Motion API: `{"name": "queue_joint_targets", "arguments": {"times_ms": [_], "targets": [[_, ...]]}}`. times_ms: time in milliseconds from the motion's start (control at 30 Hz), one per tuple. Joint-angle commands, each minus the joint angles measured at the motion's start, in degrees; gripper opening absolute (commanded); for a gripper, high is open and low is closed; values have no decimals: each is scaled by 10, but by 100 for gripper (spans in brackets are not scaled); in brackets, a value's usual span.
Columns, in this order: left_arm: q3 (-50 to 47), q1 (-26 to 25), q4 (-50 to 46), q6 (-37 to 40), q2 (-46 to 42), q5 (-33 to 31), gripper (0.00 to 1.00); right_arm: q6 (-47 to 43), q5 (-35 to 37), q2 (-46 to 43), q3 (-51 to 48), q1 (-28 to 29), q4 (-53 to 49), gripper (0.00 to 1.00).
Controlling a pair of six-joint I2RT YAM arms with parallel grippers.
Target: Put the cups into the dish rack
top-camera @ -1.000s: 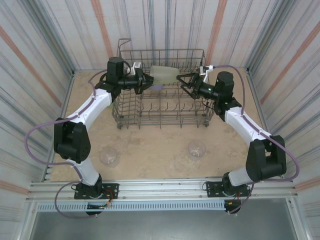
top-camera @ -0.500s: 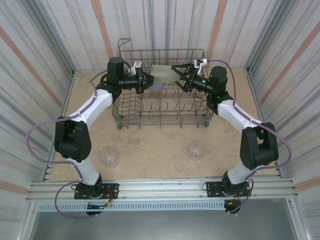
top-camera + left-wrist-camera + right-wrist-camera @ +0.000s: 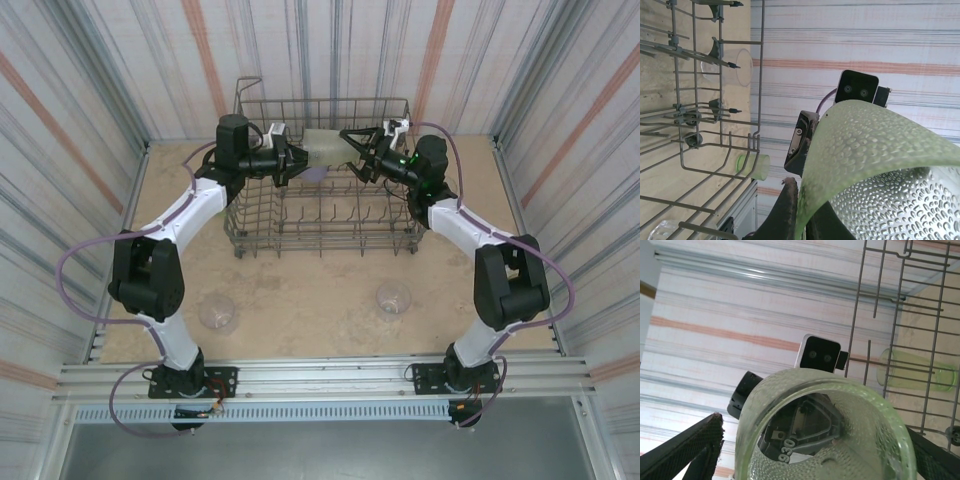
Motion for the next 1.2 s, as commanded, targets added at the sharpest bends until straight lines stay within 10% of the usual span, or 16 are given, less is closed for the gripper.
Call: {"name": "queue_joint_targets", "arguments": {"times_ms": [0, 267, 533, 1167], "targets": [[1, -4, 12, -2, 8, 20, 0, 32, 9, 9, 13, 5, 59, 77], [3, -3, 5, 5, 9, 22, 17, 47, 17, 4, -1, 4, 88, 50], [26, 8, -110, 99, -29, -20, 57, 7, 20, -36, -15, -21, 24, 46], [52, 118, -299, 292, -148, -56, 94, -290, 68, -79, 87, -32, -379, 46]]}}
